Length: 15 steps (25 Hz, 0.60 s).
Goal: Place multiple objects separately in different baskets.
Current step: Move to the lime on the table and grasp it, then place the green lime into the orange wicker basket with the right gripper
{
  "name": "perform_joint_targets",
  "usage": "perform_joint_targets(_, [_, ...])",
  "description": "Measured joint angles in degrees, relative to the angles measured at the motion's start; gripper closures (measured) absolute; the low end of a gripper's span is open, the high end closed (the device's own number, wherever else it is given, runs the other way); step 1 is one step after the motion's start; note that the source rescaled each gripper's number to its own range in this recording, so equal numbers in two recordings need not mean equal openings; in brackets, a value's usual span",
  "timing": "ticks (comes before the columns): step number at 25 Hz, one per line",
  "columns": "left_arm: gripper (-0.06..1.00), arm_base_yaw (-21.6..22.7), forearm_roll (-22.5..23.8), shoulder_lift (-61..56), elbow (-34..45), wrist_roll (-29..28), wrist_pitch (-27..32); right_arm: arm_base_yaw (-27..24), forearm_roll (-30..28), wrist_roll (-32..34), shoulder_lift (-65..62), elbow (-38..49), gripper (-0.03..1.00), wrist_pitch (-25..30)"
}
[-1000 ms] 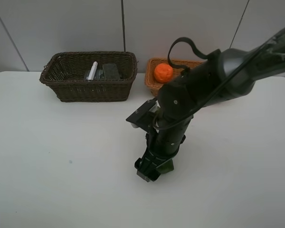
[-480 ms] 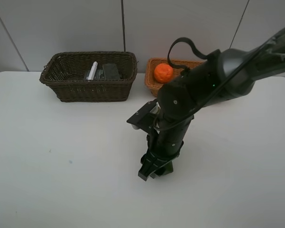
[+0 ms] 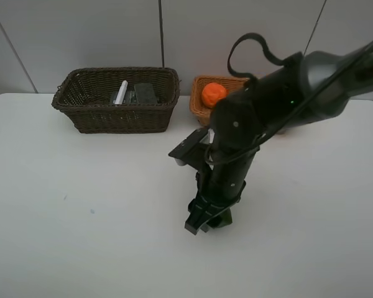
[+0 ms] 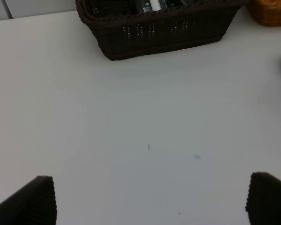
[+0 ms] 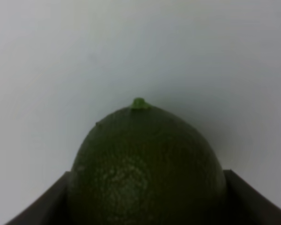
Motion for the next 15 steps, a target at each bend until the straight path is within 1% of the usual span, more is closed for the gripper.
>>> perform_joint_targets(3, [-0.06, 0.0, 0.0, 0.0, 0.0, 0.0, 0.0, -0.79, -1.17, 0.12, -6.49, -0.06, 0.96, 0.35])
perform_joint_targets(5, [-0.06, 0.0, 0.0, 0.0, 0.0, 0.0, 0.0, -3.33, -1.31, 0.23, -10.19, -1.36, 0.96, 0.57])
perform_joint_targets(6, [-0.06, 0.0, 0.0, 0.0, 0.0, 0.0, 0.0, -5.66, -1.37, 0.23, -11.28, -2.33, 0.96, 0.71])
perform_joint_targets(9, [-0.06, 0.0, 0.0, 0.0, 0.0, 0.0, 0.0, -14.79, -1.12, 0.23, -11.83, -7.26, 0.96, 0.04])
perform_joint_targets(11, [-0.06, 0.0, 0.0, 0.0, 0.0, 0.0, 0.0, -21.92, -0.45, 0.23, -10.87, -10.6, 0.96, -2.04])
perform_joint_targets(15, [-0.06, 0.0, 0.0, 0.0, 0.0, 0.0, 0.0, -33.66, 3.89, 0.23, -5.89, -17.56, 0.96, -7.08])
